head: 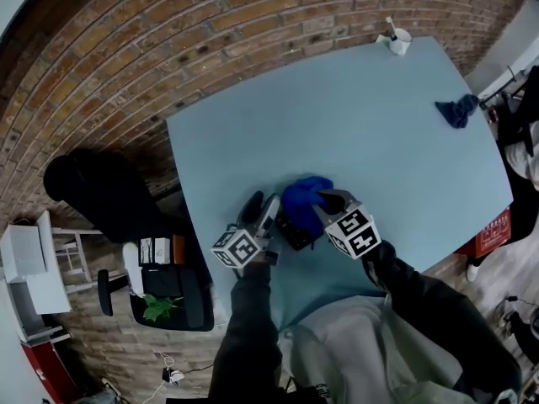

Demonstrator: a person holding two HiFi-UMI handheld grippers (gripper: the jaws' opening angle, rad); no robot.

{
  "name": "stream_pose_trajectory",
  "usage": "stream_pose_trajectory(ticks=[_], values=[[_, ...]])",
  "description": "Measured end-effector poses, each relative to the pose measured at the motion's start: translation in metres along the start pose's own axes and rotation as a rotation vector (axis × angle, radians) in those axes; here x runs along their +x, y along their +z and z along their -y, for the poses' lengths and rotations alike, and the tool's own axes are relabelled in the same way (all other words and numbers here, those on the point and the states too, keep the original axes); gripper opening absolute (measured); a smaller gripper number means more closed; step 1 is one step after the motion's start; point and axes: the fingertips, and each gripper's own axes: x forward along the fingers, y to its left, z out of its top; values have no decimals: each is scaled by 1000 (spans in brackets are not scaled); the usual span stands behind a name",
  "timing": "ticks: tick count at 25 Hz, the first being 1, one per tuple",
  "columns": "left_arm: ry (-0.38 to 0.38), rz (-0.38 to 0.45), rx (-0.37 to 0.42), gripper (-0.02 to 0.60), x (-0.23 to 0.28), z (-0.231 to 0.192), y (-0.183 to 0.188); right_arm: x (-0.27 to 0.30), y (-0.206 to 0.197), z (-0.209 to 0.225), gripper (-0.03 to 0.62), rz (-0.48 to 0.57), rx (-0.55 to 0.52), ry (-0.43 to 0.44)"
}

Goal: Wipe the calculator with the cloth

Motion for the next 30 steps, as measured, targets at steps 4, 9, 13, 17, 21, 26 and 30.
stream_pose_trajectory(ticks=[4, 9, 13, 17, 21, 26, 30], values=[[-63, -37, 66, 298, 13, 17, -9, 22, -7, -60, 60, -81, -136, 93], [-11, -40, 66, 183, 9, 4, -6, 3, -44, -117, 59, -211, -278, 282], [-63, -55, 83, 155, 8, 11, -11, -30, -78, -92, 58, -268, -261, 248], [-69, -112, 177, 167, 11, 17, -21, -34, -64, -18, 58, -194, -106, 46], [-37, -232, 379, 74, 17, 25, -45, -11, -37, -28, 58, -145, -153, 39], [-20, -176, 230, 0, 10, 19, -39, 4, -49, -101, 58, -181, -257, 204], [-49, -114, -31, 0, -10, 13, -37, -18, -68, -96, 58, -194, -253, 221]])
